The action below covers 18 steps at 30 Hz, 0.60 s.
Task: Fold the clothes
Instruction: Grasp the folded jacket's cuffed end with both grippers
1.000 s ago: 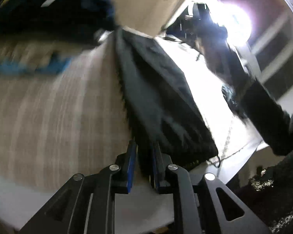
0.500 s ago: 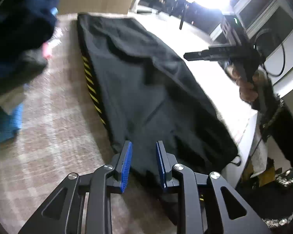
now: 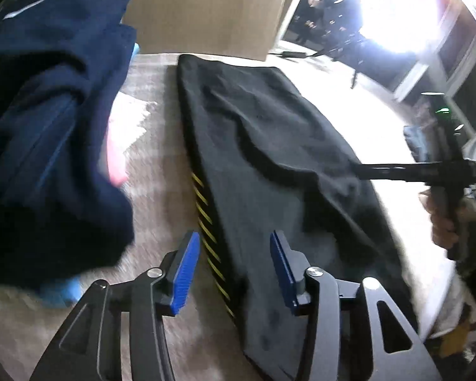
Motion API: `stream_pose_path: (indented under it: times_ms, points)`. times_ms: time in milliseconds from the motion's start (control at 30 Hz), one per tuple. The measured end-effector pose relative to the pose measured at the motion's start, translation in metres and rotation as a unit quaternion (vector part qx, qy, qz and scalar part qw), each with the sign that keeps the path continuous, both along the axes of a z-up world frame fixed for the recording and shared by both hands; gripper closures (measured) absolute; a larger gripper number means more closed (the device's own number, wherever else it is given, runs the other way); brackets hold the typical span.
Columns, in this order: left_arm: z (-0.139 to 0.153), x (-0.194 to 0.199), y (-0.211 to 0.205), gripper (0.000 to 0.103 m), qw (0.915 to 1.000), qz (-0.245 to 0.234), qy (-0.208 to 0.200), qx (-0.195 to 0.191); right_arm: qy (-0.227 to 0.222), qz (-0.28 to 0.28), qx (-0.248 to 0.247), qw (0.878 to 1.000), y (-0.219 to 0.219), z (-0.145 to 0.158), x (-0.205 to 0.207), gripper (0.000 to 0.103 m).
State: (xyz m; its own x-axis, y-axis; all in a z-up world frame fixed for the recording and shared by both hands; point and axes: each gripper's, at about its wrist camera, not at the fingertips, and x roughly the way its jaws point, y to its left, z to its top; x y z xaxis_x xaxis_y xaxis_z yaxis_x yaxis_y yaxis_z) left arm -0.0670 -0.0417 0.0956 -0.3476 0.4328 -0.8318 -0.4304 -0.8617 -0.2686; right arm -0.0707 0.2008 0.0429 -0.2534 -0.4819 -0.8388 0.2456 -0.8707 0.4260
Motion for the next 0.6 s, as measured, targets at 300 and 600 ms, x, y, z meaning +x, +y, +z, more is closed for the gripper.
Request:
stream_pose_path:
  times_ms: [300, 600]
  points:
    - [-0.012, -0.012, 0.004, 0.054, 0.9998, 0.005, -0.019, 0.0, 0.005, 0.037, -0.035, 0.999, 0.003, -0.001, 0.001, 0.056]
    - [0.014, 0.058, -0.034, 0.055, 0.9972, 0.018, -0.073, 0.005, 0.024, 0.081, 0.003, 0.996, 0.004, 0.029, 0.044, 0.056]
